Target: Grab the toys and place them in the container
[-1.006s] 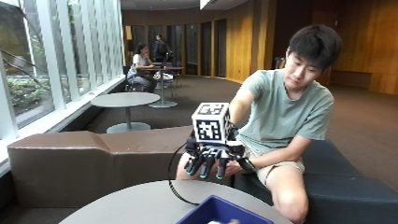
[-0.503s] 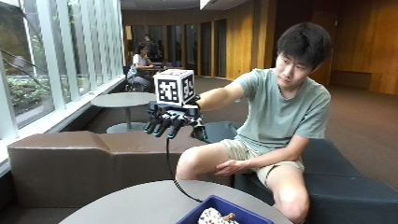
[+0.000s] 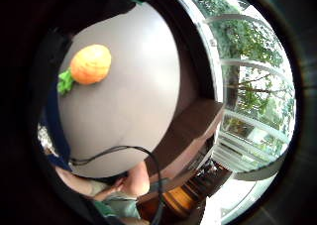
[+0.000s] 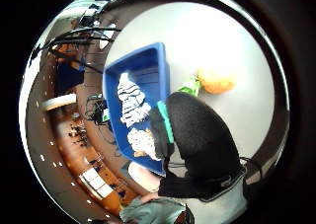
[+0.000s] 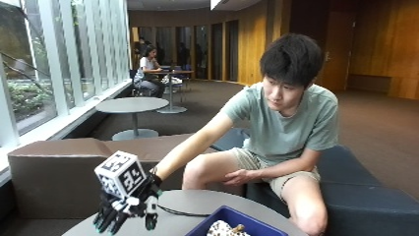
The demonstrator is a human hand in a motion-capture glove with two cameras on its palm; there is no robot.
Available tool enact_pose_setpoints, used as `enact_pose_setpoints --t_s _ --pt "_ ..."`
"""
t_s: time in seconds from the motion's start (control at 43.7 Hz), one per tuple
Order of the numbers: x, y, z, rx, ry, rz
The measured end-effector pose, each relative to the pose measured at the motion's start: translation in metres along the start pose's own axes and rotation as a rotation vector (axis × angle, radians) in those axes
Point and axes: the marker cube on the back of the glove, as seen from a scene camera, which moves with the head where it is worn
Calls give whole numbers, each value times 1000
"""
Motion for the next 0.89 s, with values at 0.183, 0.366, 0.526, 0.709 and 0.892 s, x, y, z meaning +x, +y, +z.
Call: enact_pose_setpoints --t_s 0.183,0.366,0.526,0.709,0.892 --pt "18 -37 102 -165 -123 -56" --pt "20 -54 129 8 -71 -8" --pt "24 -39 139 42 -137 41" --pt "24 25 148 114 -10 55" --pt "4 83 98 92 14 18"
